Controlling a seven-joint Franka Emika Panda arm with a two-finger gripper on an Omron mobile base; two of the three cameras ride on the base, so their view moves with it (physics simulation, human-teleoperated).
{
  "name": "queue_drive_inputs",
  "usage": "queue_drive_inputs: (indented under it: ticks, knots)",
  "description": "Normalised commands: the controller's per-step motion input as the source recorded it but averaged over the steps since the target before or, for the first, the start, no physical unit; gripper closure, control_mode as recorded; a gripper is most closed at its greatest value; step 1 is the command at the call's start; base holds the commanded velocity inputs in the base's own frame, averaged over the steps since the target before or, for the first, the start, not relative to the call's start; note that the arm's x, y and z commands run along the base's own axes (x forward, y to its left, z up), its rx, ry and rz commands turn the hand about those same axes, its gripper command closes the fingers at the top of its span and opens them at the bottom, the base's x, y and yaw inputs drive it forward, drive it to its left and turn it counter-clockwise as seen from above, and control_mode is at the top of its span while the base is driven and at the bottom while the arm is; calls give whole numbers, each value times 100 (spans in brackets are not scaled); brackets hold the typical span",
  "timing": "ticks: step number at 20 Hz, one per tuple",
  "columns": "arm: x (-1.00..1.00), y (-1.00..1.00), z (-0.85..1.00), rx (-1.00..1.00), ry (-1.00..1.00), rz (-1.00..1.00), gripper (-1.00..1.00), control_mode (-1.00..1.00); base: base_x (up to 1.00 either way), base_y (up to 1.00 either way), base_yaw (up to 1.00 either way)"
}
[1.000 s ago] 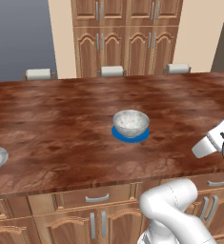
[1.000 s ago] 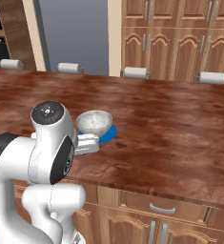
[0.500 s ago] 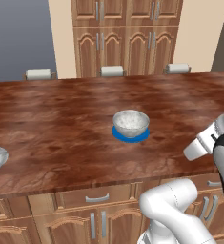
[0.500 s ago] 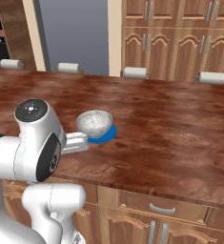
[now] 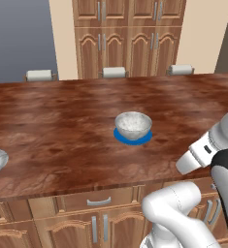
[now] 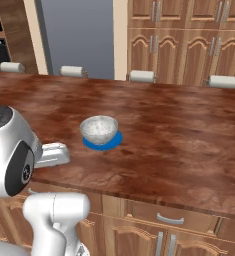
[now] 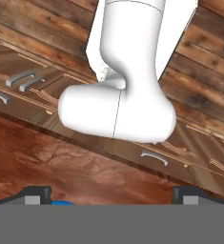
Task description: Move the bowls from the cabinet to the plates on the dining table.
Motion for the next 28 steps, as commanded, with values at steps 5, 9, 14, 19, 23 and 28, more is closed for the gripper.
queue_drive_inputs:
  ticks: [5, 9, 14, 19, 23, 28]
  knots:
    - [-6, 7, -5, 0, 0, 0, -100, 100, -2, 1, 0]
    - [0, 0, 0, 0, 0, 0, -100, 100, -22, 0, 0]
    - [0, 0, 0, 0, 0, 0, -100, 100, -80, 0, 0]
    - [0, 0, 0, 0, 0, 0, -100, 100, -46, -14, -2]
    - [0, 0, 0, 0, 0, 0, -100, 100, 0, -84, -4]
    - [0, 0, 0, 0, 0, 0, -100, 100, -1, -100, -2]
